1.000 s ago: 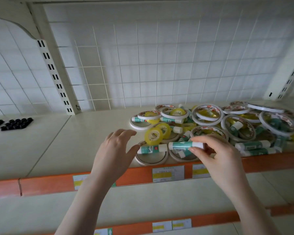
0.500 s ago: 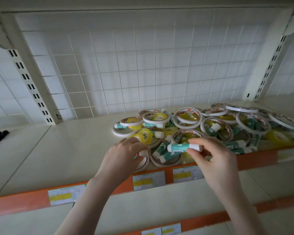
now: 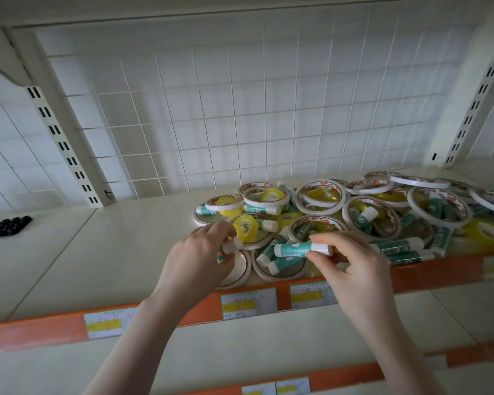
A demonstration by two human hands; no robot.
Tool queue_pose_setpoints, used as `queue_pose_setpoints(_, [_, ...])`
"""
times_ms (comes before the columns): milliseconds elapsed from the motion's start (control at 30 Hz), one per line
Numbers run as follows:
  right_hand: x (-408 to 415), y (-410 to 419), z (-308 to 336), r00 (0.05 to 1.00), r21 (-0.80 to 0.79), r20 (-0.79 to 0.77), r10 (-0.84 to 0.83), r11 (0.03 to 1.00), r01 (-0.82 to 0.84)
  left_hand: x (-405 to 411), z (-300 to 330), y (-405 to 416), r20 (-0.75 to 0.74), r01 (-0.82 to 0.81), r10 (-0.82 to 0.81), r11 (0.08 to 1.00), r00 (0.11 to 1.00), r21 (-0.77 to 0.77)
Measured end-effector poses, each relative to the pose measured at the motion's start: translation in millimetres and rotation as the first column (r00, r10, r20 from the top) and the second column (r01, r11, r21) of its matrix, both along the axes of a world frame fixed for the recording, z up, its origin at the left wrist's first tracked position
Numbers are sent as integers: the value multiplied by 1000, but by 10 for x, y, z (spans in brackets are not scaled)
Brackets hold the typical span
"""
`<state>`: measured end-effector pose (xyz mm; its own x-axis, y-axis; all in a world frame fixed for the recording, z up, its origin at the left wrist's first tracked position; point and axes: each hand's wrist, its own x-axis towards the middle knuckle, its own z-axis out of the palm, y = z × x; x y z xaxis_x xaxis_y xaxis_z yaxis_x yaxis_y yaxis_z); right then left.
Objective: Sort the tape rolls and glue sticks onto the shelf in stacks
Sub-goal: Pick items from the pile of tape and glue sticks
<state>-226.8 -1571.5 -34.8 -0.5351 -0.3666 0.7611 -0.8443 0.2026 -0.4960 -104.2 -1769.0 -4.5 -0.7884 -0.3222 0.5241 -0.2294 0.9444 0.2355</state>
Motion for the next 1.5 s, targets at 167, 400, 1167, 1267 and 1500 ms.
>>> queue_pose_setpoints(167, [1, -64, -4, 999, -32, 38, -10, 999, 11, 138, 69, -28, -121, -38, 59, 985, 991, 169])
queue_pose_setpoints(400, [163, -377, 56, 994, -132, 71, 85, 988, -75, 486, 171, -203, -179, -115, 172, 950, 969, 290])
queue_pose_setpoints(1167, [2419, -3270, 403, 973, -11, -9, 229, 973, -229, 3144, 323, -2606, -256, -296, 376, 907, 891, 300])
queue_pose_setpoints(1267, [2704, -3676, 466, 966, 10, -12, 257, 966, -257, 3435, 307, -2956, -253, -311, 393, 899, 884, 310])
queue_pose_setpoints(1500, [3042, -4562, 620, 945, 131, -34, 325, 939, -318, 3854, 247, -3669, -274, -367, 451, 878, 849, 307])
